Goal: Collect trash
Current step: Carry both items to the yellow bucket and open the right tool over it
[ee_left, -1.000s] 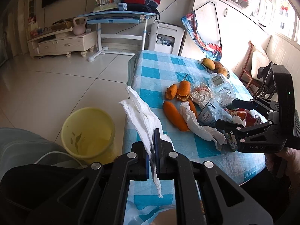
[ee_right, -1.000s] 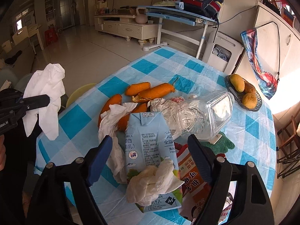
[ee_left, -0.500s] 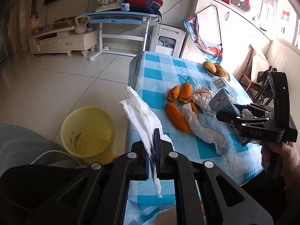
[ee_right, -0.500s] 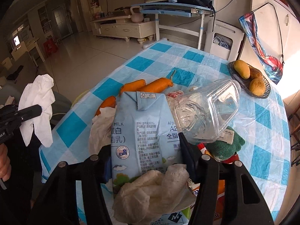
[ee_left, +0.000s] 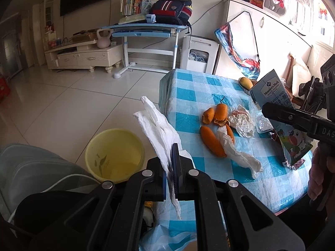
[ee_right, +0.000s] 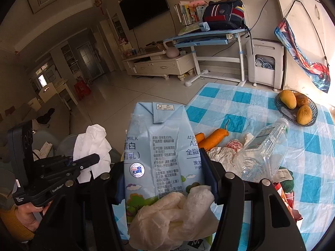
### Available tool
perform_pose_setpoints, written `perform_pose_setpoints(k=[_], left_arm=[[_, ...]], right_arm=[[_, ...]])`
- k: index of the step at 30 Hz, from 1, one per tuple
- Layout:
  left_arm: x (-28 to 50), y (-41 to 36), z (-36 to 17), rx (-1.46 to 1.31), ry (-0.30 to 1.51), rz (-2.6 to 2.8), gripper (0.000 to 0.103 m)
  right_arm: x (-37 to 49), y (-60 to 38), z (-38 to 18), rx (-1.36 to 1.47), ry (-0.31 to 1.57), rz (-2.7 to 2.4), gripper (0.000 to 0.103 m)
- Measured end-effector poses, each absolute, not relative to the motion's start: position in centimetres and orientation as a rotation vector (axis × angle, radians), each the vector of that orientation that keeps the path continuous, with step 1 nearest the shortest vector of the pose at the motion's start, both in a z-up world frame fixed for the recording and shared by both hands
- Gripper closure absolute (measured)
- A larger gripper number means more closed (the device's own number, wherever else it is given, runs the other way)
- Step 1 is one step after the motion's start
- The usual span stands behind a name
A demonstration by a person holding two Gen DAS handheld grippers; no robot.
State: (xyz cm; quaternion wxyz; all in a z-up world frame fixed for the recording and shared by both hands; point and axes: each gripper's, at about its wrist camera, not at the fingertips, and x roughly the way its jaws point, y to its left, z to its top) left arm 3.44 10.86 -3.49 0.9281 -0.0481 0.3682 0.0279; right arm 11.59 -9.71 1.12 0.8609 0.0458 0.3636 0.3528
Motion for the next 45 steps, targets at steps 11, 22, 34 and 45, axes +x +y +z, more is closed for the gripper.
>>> perform_pose_setpoints(k=[11,22,34,45], left_arm=[[4.8,15.4,-2.1,-0.155,0.715,0.204,0.097],[9.1,24.9,0.1,-0.351,0.667,0.283,0.097],[10.4,29.6,-1.5,-0.456,0.645,0.378,0.097],[11.6,28.7,-1.9,-0.400,0.670,0.396,0.097]], right_arm=[[13.3,-3.2,1.3,0.147,0.798,0.826,0.045],[17.2,6.1,-0.8,0.179,0.918,0.880,0.045],[20.8,15.4,-6.6,0.072,1.113,0.863,0.045],[20.4,13.4,-5.1,0.126,1.070,0.829,0.033]])
